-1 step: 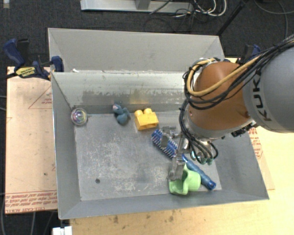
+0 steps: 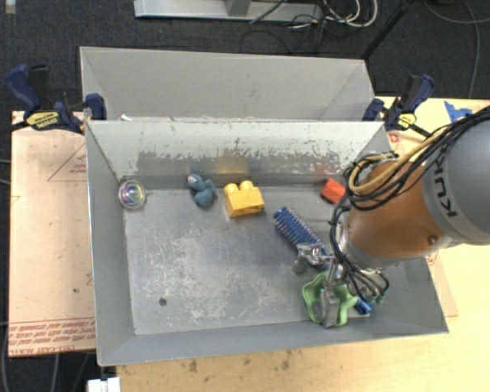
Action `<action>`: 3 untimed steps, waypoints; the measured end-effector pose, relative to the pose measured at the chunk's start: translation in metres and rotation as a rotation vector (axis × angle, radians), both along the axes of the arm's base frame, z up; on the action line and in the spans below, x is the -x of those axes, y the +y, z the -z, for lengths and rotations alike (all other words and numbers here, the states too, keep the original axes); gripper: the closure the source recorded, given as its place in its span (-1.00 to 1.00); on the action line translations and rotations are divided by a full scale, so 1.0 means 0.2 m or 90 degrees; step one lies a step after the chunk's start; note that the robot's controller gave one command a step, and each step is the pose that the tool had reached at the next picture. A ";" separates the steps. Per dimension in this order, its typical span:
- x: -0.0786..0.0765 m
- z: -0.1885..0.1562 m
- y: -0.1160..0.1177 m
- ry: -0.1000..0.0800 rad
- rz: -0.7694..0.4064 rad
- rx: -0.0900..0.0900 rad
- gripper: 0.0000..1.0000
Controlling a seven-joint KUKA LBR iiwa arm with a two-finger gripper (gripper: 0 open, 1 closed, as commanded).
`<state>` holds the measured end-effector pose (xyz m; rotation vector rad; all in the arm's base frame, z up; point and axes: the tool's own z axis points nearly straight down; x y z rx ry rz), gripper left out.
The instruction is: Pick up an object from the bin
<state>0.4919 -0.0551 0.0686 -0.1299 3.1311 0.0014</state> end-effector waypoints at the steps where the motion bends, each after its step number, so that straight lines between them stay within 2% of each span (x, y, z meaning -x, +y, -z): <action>1: -0.02 -0.16 -0.01 0.003 0.096 0.000 -1.00; 2: -0.03 -0.25 -0.06 0.003 0.114 0.000 -1.00; 3: -0.01 -0.01 -0.13 0.000 -0.177 0.001 -1.00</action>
Offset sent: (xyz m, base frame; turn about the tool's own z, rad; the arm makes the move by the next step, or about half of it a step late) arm 0.0036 -0.0015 0.0314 0.1521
